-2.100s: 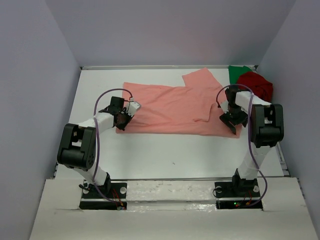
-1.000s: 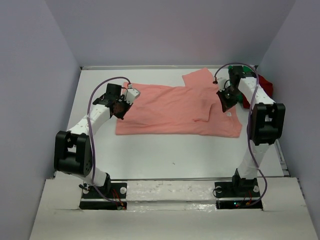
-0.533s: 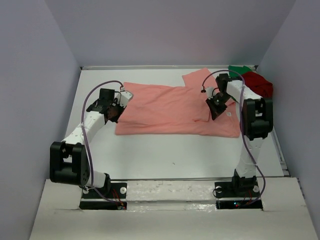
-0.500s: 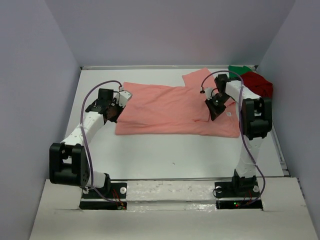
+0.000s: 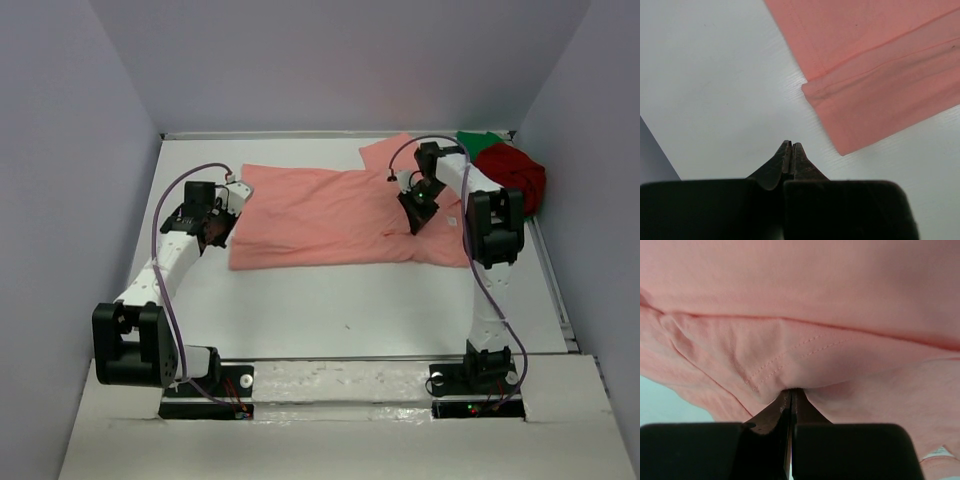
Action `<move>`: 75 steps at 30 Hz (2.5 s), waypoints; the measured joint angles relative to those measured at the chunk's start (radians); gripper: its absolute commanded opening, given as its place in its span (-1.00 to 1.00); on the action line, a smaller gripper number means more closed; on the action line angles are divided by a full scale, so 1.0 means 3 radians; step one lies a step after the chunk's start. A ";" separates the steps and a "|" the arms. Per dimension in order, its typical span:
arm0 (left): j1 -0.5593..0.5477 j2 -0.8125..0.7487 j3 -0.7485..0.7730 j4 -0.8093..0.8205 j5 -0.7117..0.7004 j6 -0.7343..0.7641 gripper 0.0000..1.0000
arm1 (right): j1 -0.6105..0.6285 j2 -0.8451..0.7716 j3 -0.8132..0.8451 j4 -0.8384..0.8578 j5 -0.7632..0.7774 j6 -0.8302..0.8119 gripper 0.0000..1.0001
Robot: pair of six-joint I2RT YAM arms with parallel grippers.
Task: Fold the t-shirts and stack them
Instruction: Fold the flattened tshirt in 1/3 of the way, then grap the side of the flattened tshirt furthest away from the robot with both arms
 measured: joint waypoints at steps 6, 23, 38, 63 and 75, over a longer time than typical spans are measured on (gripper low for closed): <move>0.0013 -0.0029 -0.0041 -0.0017 0.0003 -0.0003 -1.00 | 0.0151 0.0301 0.0708 -0.0125 -0.0103 0.0018 -1.00; 0.0013 -0.0100 -0.0046 -0.0039 0.0004 -0.0023 -1.00 | 0.0263 0.0231 0.0764 0.0041 -0.0275 0.0067 -1.00; 0.0013 0.0008 0.0156 0.0106 -0.0033 0.0034 0.23 | 0.0249 -0.1350 -0.0197 0.1871 0.1748 -0.0098 0.72; 0.0520 0.2176 0.2183 0.0523 0.0904 -0.0556 -0.11 | -0.0170 -0.0268 0.0659 0.1722 0.1682 0.0506 -0.59; 0.0524 0.3288 0.3295 0.0481 0.1525 -0.1164 -0.11 | -0.0310 0.0477 0.1525 0.1242 0.1151 0.0764 -0.62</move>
